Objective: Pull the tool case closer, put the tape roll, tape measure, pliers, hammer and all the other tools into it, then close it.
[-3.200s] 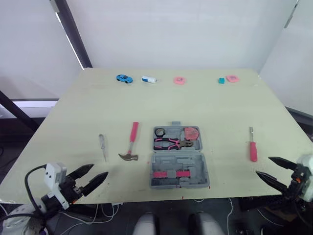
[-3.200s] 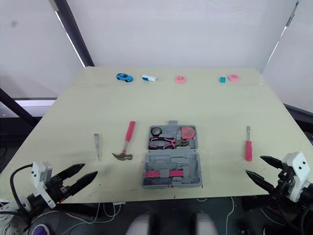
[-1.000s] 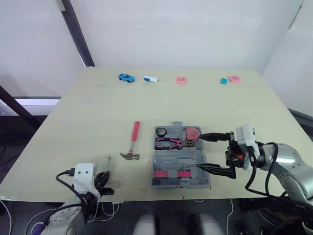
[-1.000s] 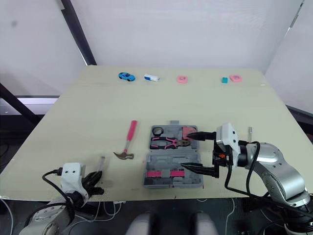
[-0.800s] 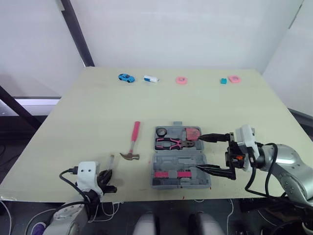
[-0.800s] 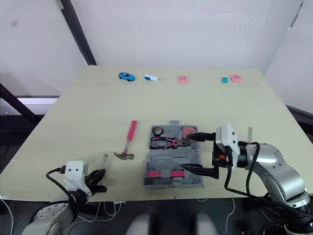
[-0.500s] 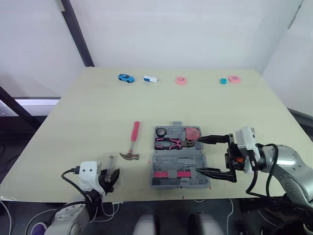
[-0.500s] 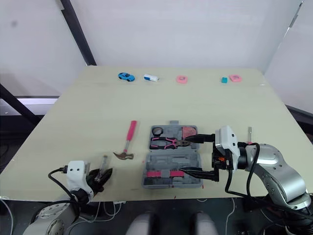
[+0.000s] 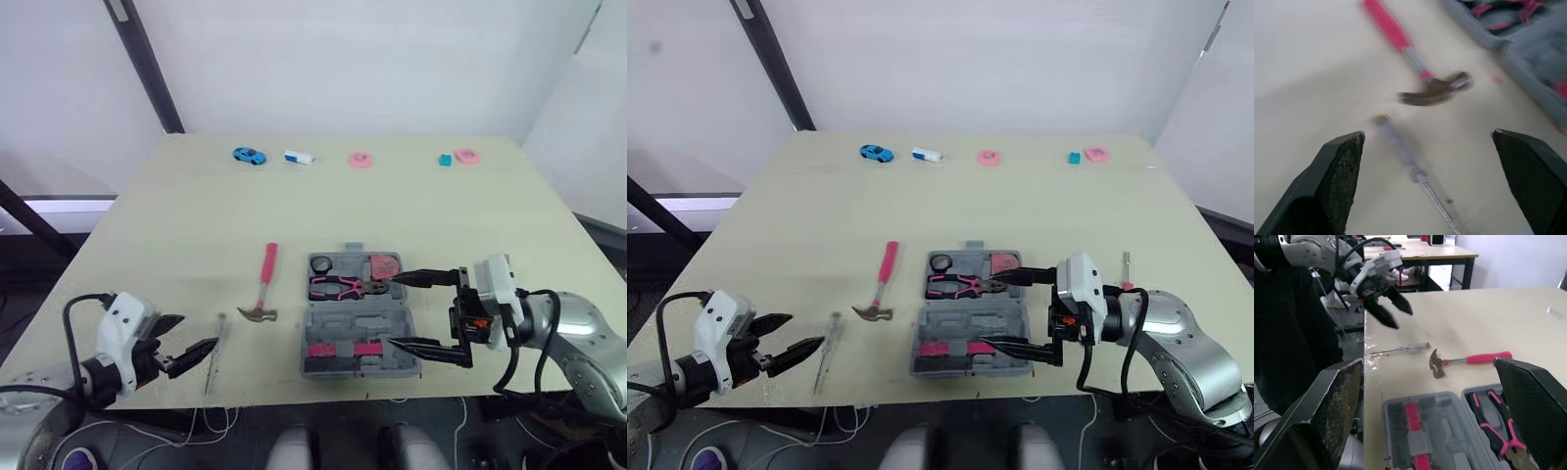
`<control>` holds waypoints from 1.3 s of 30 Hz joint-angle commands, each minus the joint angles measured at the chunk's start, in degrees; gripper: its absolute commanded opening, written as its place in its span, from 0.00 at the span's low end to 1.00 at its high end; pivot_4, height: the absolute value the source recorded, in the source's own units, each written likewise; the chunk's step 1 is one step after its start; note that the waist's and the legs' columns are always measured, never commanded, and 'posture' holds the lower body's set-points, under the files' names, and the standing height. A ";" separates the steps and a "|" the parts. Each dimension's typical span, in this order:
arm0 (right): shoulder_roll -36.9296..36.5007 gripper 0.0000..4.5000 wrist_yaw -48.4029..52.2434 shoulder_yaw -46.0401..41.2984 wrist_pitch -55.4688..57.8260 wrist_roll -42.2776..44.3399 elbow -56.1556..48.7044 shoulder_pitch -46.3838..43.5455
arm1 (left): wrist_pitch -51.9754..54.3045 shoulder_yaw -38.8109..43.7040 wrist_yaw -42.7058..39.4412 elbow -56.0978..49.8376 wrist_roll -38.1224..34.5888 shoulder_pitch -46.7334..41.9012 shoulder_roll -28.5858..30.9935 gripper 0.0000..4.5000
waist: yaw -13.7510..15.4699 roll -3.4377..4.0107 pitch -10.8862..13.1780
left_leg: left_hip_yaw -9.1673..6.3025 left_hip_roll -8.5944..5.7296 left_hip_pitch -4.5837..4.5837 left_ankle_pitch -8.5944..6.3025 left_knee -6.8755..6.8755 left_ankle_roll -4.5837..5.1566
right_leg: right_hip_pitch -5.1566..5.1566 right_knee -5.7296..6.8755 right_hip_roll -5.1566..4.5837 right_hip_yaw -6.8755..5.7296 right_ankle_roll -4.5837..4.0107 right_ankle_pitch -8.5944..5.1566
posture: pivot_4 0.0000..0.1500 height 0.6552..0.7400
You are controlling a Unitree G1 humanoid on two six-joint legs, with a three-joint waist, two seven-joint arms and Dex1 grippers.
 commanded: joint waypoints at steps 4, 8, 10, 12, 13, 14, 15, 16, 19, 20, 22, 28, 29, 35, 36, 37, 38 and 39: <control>-1.38 1.00 1.22 -1.31 -0.68 1.23 -1.14 -0.77 | -36.67 -15.27 -23.28 22.70 15.17 -22.51 11.40 0.98 | 0.63 0.52 0.11 | 0.27 0.09 -0.01 0.02 -0.08 -0.06 | -0.06 -0.09 -0.11 0.09 -0.13 0.08 | 1.00 1.00; -1.30 1.00 1.21 -1.53 -0.64 1.32 -0.54 -1.17 | -50.87 -24.41 -30.93 32.30 20.42 -36.85 8.93 0.98 | 0.55 0.43 0.15 | 0.35 0.01 -0.12 0.03 -0.29 -0.02 | -0.11 -0.14 0.03 0.21 -0.10 0.08 | 1.00 1.00; -1.22 1.00 1.06 -1.66 -0.43 1.57 -0.32 -1.20 | -57.97 -28.87 -33.70 36.05 22.77 -42.81 7.74 0.98 | 0.63 0.41 0.17 | 0.30 0.02 -0.15 0.03 -0.30 -0.02 | -0.12 -0.11 0.12 0.22 0.06 0.09 | 1.00 1.00; -1.42 1.00 1.28 -1.73 -0.33 1.66 -0.15 -1.17 | -66.61 -34.28 -34.22 39.29 25.10 -47.89 7.88 0.98 | 0.58 0.40 0.17 | 0.25 0.03 -0.16 0.03 -0.31 -0.02 | -0.12 -0.09 0.17 0.23 0.19 0.14 | 1.00 1.00; -1.47 1.00 1.38 -1.72 -0.30 1.66 -0.01 -1.21 | -72.52 -37.27 -34.22 41.22 26.64 -50.71 7.88 0.98 | 0.61 0.39 0.17 | 0.25 0.03 -0.16 0.03 -0.31 -0.02 | -0.12 -0.10 0.18 0.23 0.19 0.15 | 1.00 1.00; -1.53 1.00 1.52 -1.81 -0.33 1.69 0.12 -1.17 | -76.86 -39.66 -34.22 43.08 27.57 -52.98 7.76 0.98 | 0.63 0.38 0.18 | 0.24 0.03 -0.16 0.03 -0.30 -0.02 | -0.10 -0.09 0.18 0.24 0.21 0.14 | 1.00 1.00; -1.65 1.00 1.68 -1.80 -0.28 1.69 0.28 -1.23 | -81.39 -42.35 -34.22 44.48 28.66 -55.28 7.55 0.98 | 0.53 0.38 0.18 | 0.24 0.03 -0.16 0.03 -0.31 -0.01 | -0.11 -0.12 0.19 0.24 0.22 0.14 | 1.00 1.00; -1.69 1.00 1.82 -1.76 -0.31 1.63 0.50 -1.34 | -84.20 -44.80 -34.22 45.61 29.02 -57.16 7.34 0.98 | 0.51 0.38 0.18 | 0.30 0.03 -0.13 0.03 -0.29 -0.02 | -0.09 -0.09 0.17 0.31 0.23 0.15 | 1.00 1.00; -1.77 1.00 2.22 -1.72 -0.12 1.81 1.08 -1.92 | -91.25 -51.01 -34.22 47.74 30.01 -61.61 6.62 0.98 | 0.55 0.37 0.18 | 0.30 0.02 -0.13 0.03 -0.21 -0.01 | -0.08 -0.03 0.17 0.36 0.26 0.17 | 1.00 1.00; -1.77 1.00 2.39 -1.70 0.02 1.95 1.29 -2.17 | -93.69 -52.87 -34.22 48.41 30.84 -63.01 6.25 0.98 | 0.57 0.37 0.18 | 0.30 0.02 -0.13 0.03 -0.17 -0.01 | -0.08 0.01 0.17 0.36 0.26 0.17 | 1.00 1.00; -1.88 1.00 2.93 -1.50 0.07 1.86 1.89 -2.78 | -96.69 -55.50 -34.22 49.69 31.86 -65.23 5.31 0.98 | 0.58 0.37 0.19 | 0.27 0.02 -0.13 0.03 -0.04 -0.01 | -0.05 0.07 0.18 0.34 0.27 0.17 | 1.00 1.00; -2.08 1.00 4.23 -1.25 0.25 1.66 3.18 -4.09 | -103.74 -60.20 -29.89 52.46 36.28 -68.25 2.90 0.98 | 0.44 0.36 0.19 | 0.24 0.02 -0.13 0.02 0.28 0.01 | 0.09 0.12 0.18 0.35 0.38 0.23 | 1.00 1.00; -2.21 1.00 4.50 -1.31 0.35 1.67 3.38 -4.34 | -104.36 -61.04 -29.63 52.58 36.57 -68.41 2.95 0.98 | 0.45 0.36 0.19 | 0.23 0.03 -0.13 0.02 0.31 0.02 | 0.10 0.13 0.18 0.35 0.39 0.24 | 1.00 1.00; -2.52 1.00 5.30 -1.23 0.31 1.32 4.33 -5.30 | -108.65 -63.02 -25.84 53.14 41.73 -69.22 2.03 0.98 | 0.53 0.36 0.19 | 0.19 0.03 -0.13 0.00 0.51 0.04 | 0.19 0.15 0.18 0.33 0.46 0.28 | 1.00 1.00; -2.48 1.00 5.26 -1.16 0.32 1.27 4.31 -5.37 | -109.18 -63.00 -24.87 53.55 43.08 -69.31 1.70 0.98 | 0.60 0.36 0.19 | 0.18 0.03 -0.13 0.00 0.52 0.04 | 0.20 0.16 0.18 0.33 0.46 0.28 | 1.00 1.00; -2.45 1.00 5.19 -1.15 0.35 1.28 4.26 -5.38 | -109.42 -62.83 -23.76 54.08 44.67 -69.31 1.07 0.98 | 0.61 0.36 0.19 | 0.18 0.03 -0.13 0.00 0.53 0.04 | 0.21 0.16 0.18 0.33 0.47 0.29 | 1.00 1.00; -2.43 1.00 5.09 -1.14 0.41 1.29 4.18 -5.41 | -109.59 -62.75 -22.81 54.52 45.85 -69.38 0.71 0.98 | 0.59 0.36 0.19 | 0.18 0.03 -0.13 0.00 0.53 0.05 | 0.22 0.15 0.18 0.33 0.47 0.29 | 1.00 1.00; -2.46 1.00 5.07 -1.17 0.41 1.28 4.14 -5.34 | -110.11 -62.19 -21.31 55.15 48.09 -69.50 0.04 0.98 | 0.58 0.36 0.19 | 0.18 0.02 -0.13 0.00 0.54 0.05 | 0.22 0.15 0.18 0.33 0.47 0.29 | 1.00 1.00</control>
